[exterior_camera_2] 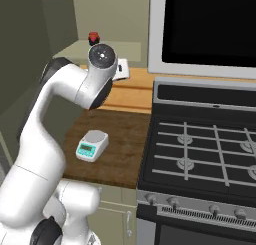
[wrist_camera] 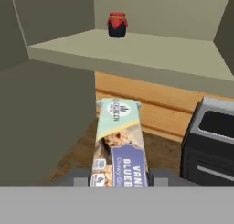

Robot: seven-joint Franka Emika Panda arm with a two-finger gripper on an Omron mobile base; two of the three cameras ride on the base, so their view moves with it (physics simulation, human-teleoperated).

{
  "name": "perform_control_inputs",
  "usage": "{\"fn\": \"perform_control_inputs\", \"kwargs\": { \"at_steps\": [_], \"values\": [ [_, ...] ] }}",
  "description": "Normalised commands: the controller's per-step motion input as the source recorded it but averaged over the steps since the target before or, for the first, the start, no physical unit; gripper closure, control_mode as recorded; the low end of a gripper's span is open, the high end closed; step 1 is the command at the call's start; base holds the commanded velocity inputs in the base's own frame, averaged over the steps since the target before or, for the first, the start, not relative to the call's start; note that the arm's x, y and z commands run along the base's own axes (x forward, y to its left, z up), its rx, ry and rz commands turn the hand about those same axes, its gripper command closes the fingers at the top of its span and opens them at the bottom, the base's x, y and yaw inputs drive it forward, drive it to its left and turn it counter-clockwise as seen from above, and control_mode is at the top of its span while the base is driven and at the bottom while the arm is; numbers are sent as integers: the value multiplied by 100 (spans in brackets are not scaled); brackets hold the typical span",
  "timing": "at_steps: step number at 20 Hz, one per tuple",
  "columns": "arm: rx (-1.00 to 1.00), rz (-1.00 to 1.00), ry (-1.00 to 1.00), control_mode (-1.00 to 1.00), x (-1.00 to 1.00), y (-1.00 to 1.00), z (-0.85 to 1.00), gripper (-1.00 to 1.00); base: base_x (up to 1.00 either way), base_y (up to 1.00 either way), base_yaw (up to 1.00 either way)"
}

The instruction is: Pick the bar and place it on the digital scale for weighing, and close the cabinet.

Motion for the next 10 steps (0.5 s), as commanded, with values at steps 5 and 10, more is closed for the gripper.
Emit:
{"fn": "perform_control_inputs", "kwargs": {
  "at_steps": [5,10],
  "values": [
    [1,8,-1,-100,-80,-18,-48,100,0,0,0],
    [0,33,0,-100,-3,-23,-100,100,0,0,0]
  ]
}}
